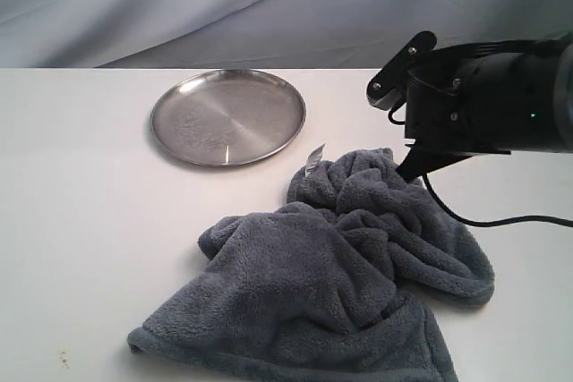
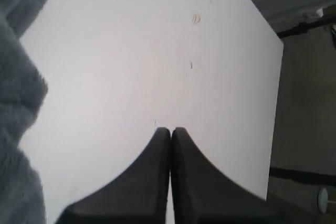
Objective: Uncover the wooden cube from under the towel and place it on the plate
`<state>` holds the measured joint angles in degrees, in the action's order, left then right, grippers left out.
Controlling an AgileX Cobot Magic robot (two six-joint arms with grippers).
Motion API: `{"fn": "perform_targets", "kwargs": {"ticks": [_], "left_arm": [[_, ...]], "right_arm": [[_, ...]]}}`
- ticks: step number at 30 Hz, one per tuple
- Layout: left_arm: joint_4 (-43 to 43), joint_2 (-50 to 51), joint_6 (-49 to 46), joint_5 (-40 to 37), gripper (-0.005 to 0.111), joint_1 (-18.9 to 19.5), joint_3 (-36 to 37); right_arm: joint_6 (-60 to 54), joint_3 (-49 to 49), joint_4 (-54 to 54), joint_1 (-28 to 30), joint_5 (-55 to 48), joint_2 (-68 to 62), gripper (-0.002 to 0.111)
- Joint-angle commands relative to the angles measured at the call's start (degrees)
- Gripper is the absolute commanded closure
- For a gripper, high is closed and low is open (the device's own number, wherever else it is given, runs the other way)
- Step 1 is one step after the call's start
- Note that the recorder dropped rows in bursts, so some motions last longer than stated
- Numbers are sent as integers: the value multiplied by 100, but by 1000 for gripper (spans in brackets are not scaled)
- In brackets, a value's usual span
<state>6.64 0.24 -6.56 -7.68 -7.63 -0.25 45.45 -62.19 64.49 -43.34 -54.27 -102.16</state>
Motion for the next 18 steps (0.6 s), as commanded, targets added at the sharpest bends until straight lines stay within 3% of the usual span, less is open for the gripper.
{"fn": "perform_targets", "kwargs": {"ticks": [1,9,18], "left_arm": [[10,-24,14,12,107,-28,25],[10,-24,14,12,107,-28,25],[10,-24,14,12,107,-28,25]], "right_arm": [[450,-520,498,21,245,-459,108],[776,-2161,-86,21,774,-1493,108],[776,-3563,-1996,21,2019,-2157,108]]}}
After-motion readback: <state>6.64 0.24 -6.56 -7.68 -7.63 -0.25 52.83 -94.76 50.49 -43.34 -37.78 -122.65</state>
